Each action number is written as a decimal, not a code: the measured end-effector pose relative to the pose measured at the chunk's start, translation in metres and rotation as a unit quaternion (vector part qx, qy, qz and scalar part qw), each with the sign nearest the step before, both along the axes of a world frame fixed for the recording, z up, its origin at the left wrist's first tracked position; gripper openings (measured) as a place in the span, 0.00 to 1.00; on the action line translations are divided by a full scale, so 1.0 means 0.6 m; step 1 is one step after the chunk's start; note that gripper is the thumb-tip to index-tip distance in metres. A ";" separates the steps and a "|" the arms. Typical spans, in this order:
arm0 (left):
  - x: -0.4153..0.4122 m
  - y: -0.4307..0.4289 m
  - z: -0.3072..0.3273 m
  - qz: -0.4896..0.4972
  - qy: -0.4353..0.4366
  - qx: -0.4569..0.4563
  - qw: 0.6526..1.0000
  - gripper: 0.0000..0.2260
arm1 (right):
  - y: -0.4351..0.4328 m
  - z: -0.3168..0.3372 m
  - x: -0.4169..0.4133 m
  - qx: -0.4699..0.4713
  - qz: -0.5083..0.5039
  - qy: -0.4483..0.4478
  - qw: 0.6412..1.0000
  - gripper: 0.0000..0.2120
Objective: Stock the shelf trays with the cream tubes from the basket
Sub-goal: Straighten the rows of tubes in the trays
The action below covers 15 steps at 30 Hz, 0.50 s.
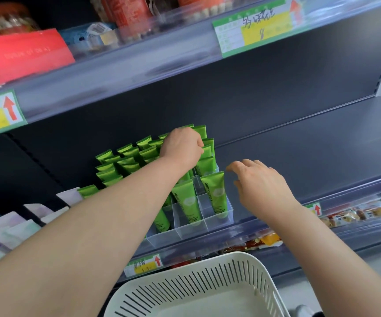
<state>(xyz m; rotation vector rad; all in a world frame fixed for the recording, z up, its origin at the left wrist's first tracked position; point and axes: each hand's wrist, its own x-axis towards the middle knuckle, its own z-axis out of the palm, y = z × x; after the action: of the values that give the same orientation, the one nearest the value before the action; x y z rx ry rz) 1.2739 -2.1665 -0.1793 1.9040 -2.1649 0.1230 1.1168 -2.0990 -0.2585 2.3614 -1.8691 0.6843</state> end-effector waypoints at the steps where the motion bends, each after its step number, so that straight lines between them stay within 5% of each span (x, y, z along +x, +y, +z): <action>1: -0.002 0.000 -0.003 0.002 0.002 0.006 1.000 0.07 | 0.000 0.000 0.000 -0.002 0.000 -0.001 1.000 0.19; 11: 0.043 0.025 0.031 -0.011 0.075 -0.022 0.997 0.07 | 0.018 0.033 0.023 -0.049 0.002 -0.048 0.998 0.22; 15: 0.082 0.040 0.043 -0.019 0.081 -0.014 0.996 0.04 | 0.027 0.064 0.057 -0.099 0.061 -0.079 0.990 0.15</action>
<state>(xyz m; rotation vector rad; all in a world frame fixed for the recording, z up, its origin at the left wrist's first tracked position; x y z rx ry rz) 1.3229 -2.1423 -0.1535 1.7903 -2.0791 -0.0080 1.1509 -2.0828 -0.2204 2.3697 -1.6313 1.0442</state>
